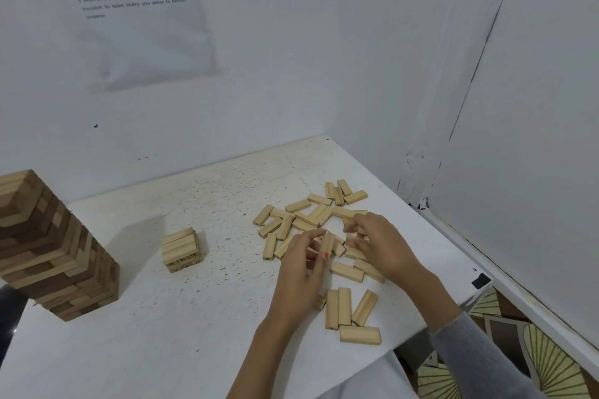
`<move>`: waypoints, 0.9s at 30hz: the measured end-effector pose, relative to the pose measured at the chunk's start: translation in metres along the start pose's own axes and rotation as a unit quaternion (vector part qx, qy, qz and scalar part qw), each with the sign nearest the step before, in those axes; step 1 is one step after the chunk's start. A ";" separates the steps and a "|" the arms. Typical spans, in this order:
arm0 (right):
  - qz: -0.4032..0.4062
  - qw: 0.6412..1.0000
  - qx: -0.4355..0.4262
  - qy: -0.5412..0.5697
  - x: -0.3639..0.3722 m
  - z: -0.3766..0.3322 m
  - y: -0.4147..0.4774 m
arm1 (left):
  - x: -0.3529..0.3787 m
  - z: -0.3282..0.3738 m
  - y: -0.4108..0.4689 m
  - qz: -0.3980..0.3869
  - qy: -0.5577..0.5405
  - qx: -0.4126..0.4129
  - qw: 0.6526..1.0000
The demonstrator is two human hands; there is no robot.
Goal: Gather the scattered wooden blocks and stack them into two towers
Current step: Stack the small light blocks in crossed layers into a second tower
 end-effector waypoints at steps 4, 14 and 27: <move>0.070 0.997 -0.028 0.031 0.002 -0.011 -0.007 | -0.005 0.001 0.001 0.011 -0.005 -0.011 1.000; 0.086 0.969 -0.010 0.231 0.036 -0.064 -0.024 | -0.041 -0.002 -0.005 0.128 -0.037 -0.076 0.988; -0.011 0.936 0.028 0.351 0.083 -0.123 -0.049 | -0.114 -0.026 -0.035 0.193 -0.042 -0.143 0.970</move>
Point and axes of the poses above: each hand's wrist, its own y-axis towards the middle knuckle, its own x-axis out of the palm, z = x × y, the point moved 3 cm from there along y, towards the middle knuckle, and after that the axes turned 15 degrees about z, right-handed, at the moved point
